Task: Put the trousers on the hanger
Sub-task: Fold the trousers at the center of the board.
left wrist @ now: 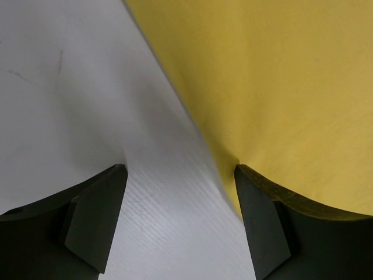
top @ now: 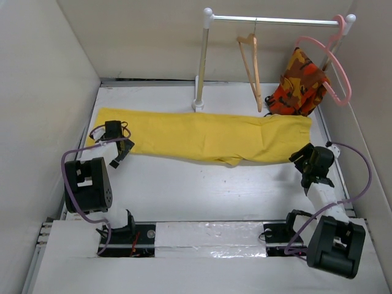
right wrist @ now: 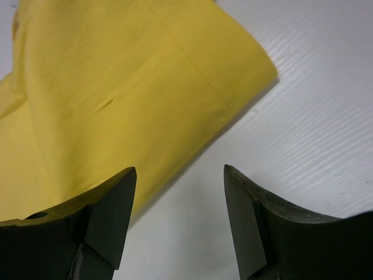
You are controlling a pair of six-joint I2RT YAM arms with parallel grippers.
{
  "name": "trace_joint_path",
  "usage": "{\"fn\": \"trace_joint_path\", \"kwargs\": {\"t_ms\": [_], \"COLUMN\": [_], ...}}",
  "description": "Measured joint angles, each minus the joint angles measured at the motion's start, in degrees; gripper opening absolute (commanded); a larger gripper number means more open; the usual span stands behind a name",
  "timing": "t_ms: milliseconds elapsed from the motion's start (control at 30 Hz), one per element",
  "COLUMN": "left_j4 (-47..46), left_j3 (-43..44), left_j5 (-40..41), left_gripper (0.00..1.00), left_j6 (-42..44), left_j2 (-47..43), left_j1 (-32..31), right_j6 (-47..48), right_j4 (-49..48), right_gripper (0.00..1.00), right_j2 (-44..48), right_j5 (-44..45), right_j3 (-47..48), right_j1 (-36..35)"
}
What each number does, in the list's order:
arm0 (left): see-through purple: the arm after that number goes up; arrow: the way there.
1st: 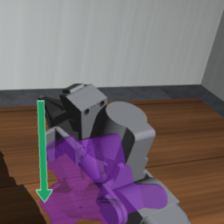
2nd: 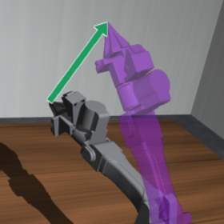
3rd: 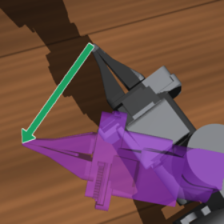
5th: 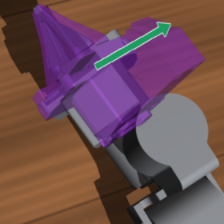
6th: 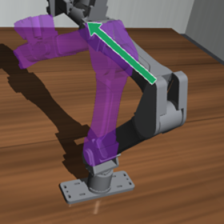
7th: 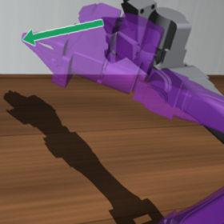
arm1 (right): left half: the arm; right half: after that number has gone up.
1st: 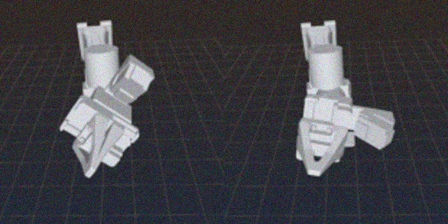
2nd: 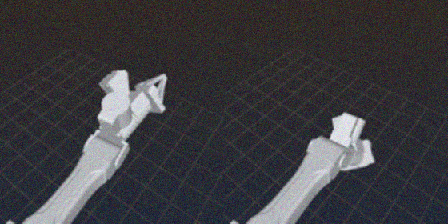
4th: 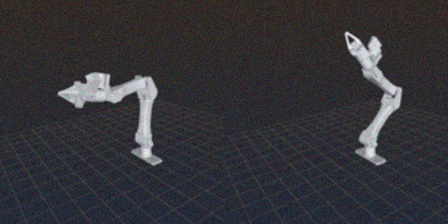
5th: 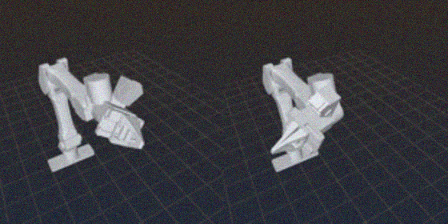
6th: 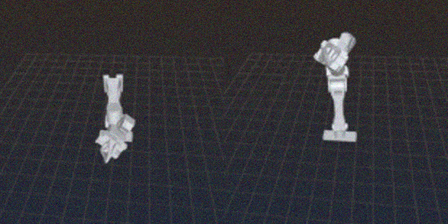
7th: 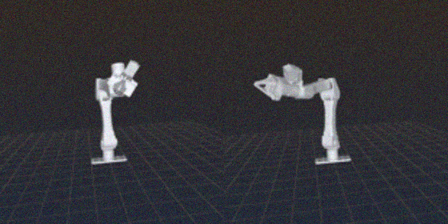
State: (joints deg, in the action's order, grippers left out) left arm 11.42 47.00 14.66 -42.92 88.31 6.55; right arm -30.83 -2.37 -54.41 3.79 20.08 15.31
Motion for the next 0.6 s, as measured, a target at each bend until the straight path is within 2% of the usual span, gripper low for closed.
{"fn": "trace_joint_path", "kwargs": {"t_ms": [167, 333, 433, 467, 500, 533, 567, 600], "left_j4": [-3.10, -6.10, -7.61, -7.93, -8.26, -8.55, -8.87, -9.07], "left_j3": [-0.39, 0.96, 2.10, 2.47, 2.80, 3.10, 3.39, 3.54], "left_j5": [-1.05, -1.27, -1.42, -1.44, -1.53, -1.51, -1.66, -1.68], "left_gripper": [0.73, 0.72, 0.65, 0.59, 0.56, 0.52, 0.34, 0.24], "left_j6": [-1.49, -2.43, -2.80, -2.95, -3.21, -3.39, -3.52, -3.96], "left_j2": [0.59, 2.64, 4.13, 4.57, 5.07, 5.55, 5.95, 6.32], "left_j1": [0.68, 0.70, 0.70, 0.70, 0.70, 0.70, 0.70, 0.70], "right_j6": [0.42, -0.94, -2.45, -3.06, -3.54, -3.96, -4.61, -5.09], "right_j4": [-3.69, -11.30, -15.32, -16.20, -16.59, -16.94, -17.53, -17.88], "right_gripper": [0.69, 0.68, 0.62, 0.60, 0.54, 0.44, 0.30, 0.11], "right_j2": [-6.91, -16.92, -21.73, -23.10, -24.22, -25.18, -26.29, -27.47], "right_j5": [-8.92, -15.78, -18.21, -18.51, -18.67, -18.73, -18.78, -18.80], "right_j3": [-1.18, 0.17, 1.95, 2.47, 3.13, 3.65, 3.98, 4.28], "right_j1": [8.81, 12.52, 12.74, 12.74, 12.72, 12.68, 12.55, 12.33]}}
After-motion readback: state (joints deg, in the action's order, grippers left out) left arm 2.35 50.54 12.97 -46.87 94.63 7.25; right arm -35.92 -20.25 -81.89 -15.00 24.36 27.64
